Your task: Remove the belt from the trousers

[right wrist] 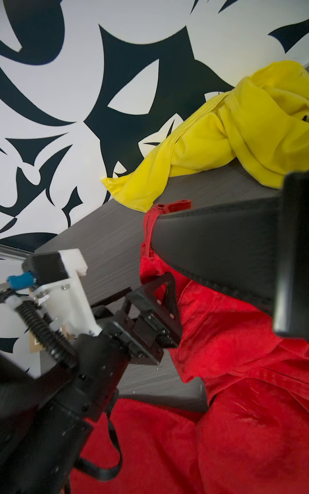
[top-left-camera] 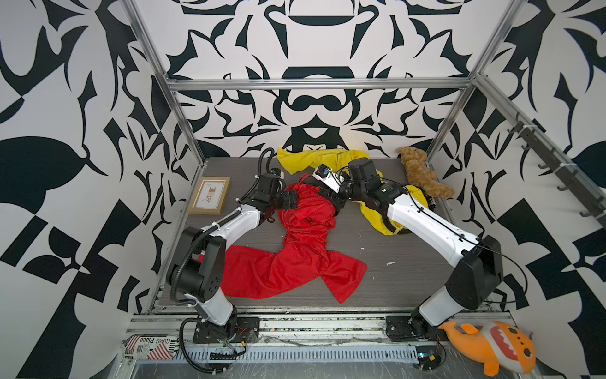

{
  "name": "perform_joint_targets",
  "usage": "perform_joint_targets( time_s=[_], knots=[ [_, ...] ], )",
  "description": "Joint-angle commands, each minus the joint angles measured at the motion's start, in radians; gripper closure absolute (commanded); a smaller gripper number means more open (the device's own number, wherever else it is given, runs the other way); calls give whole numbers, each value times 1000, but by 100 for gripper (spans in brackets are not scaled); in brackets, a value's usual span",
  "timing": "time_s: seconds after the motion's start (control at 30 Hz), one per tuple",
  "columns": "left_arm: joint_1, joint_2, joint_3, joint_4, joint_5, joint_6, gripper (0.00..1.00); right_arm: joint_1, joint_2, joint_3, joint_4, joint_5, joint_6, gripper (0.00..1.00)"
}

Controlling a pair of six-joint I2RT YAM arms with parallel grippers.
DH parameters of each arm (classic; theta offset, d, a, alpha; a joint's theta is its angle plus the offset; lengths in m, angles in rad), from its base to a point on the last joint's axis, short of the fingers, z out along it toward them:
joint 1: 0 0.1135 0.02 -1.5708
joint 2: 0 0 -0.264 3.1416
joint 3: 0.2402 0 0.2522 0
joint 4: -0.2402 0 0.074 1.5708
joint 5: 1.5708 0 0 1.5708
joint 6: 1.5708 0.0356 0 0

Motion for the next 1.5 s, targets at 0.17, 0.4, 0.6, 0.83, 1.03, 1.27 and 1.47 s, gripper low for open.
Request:
perform_joint_targets(
  time_s=[0.17,0.4,0.6,0.83,1.03,1.27,1.47],
  knots=[
    [-93,-212,-160,339,-72,391,1,-7,-85,112,24,-114,-1,100],
    [-157,-202,-148,496,68,537,1,-9,-84,150,-14,-164,8,100],
    [-169,-91,-40,518,82,556,17,-8,-90,147,-23,-189,5,100],
    [-171,29,66,535,-14,560,100,-24,-74,118,-17,-127,22,98],
    [-171,41,145,338,-291,550,100,-48,-108,90,-92,48,209,57],
    [-167,-11,111,211,-401,475,100,-8,-334,-211,-94,39,569,9],
    [-168,-41,87,201,-385,441,100,33,-442,-345,-97,101,659,1]
  ],
)
